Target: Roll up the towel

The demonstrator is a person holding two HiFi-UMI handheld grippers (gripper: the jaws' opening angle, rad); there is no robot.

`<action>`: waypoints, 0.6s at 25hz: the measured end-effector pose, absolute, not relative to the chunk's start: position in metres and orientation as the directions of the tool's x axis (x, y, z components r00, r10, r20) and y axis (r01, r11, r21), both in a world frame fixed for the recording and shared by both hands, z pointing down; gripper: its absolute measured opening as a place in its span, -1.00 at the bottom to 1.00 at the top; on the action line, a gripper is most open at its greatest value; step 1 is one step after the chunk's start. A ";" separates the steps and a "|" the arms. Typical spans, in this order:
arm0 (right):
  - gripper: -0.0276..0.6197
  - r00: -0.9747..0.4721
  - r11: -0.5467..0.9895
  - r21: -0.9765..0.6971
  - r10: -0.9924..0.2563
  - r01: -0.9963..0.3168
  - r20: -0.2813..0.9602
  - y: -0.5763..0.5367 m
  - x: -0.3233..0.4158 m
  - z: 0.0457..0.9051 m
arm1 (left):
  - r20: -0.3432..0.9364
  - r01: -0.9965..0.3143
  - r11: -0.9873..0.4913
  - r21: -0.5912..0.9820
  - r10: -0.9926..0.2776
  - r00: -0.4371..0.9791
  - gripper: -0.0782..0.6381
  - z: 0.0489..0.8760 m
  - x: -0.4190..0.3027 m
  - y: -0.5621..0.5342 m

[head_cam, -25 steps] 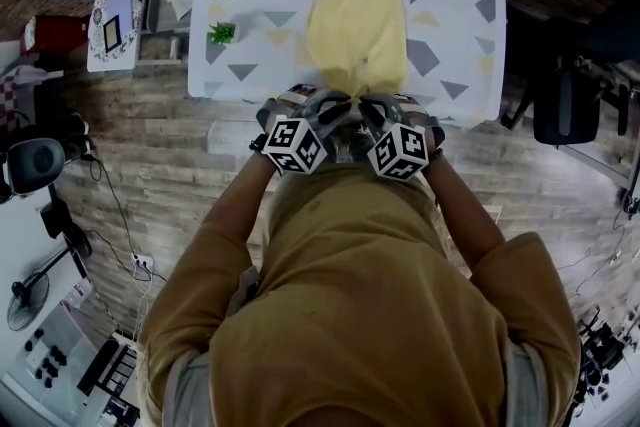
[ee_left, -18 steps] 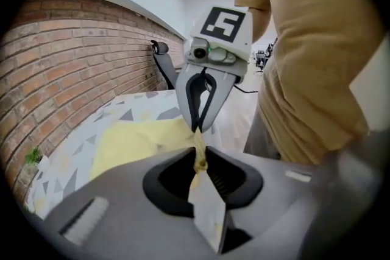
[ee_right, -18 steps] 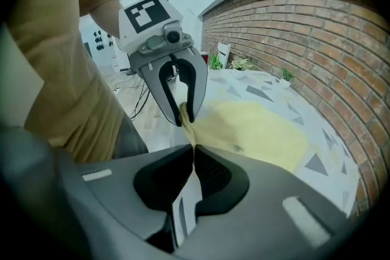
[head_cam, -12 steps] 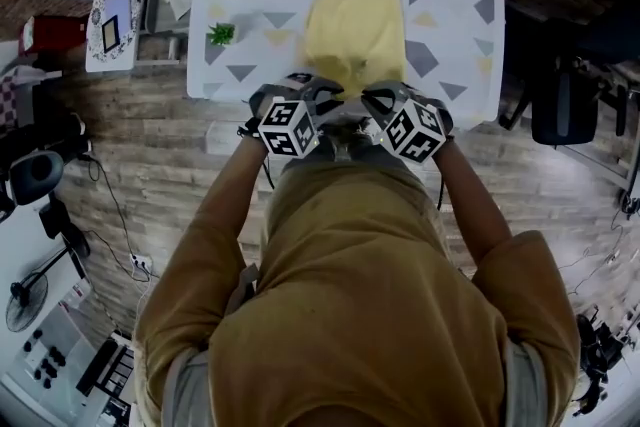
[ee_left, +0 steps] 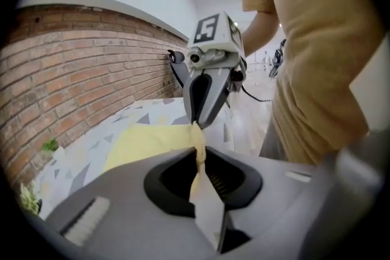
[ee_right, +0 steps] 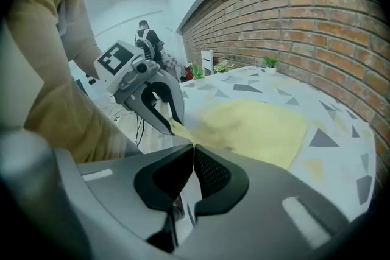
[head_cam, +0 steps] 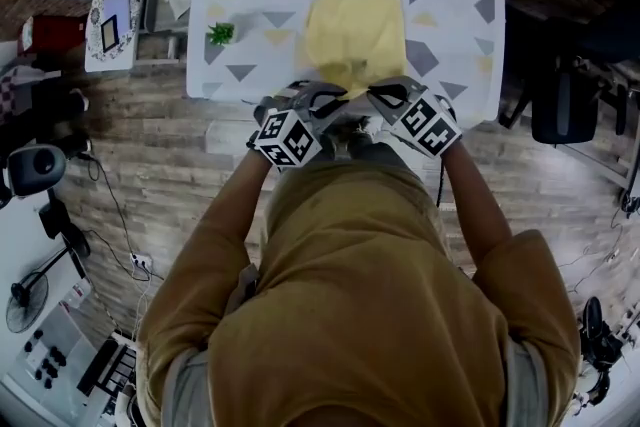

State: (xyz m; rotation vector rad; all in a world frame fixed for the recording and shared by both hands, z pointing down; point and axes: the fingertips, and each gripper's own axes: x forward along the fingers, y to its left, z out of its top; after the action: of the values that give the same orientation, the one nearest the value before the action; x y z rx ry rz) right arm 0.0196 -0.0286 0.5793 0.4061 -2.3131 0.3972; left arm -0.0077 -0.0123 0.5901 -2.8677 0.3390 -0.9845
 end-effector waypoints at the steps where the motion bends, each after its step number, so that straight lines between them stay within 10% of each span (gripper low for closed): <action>1: -0.88 -0.671 0.905 -0.168 -0.156 -0.391 0.725 -0.027 0.021 0.580 | 0.574 -0.195 -0.976 -0.094 -0.213 0.790 -0.50 0.587 -0.008 -0.013; 15: -0.88 -0.667 0.835 -0.391 0.039 -0.387 0.744 -0.068 0.034 0.600 | 0.569 -0.223 -0.899 0.376 0.034 0.822 -0.50 0.614 -0.012 -0.075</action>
State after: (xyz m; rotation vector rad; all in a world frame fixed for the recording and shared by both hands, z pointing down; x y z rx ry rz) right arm 0.0343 -0.0681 0.5999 0.2524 -2.2112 0.6828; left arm -0.0124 -0.0751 0.6144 -3.4105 0.1863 -1.0804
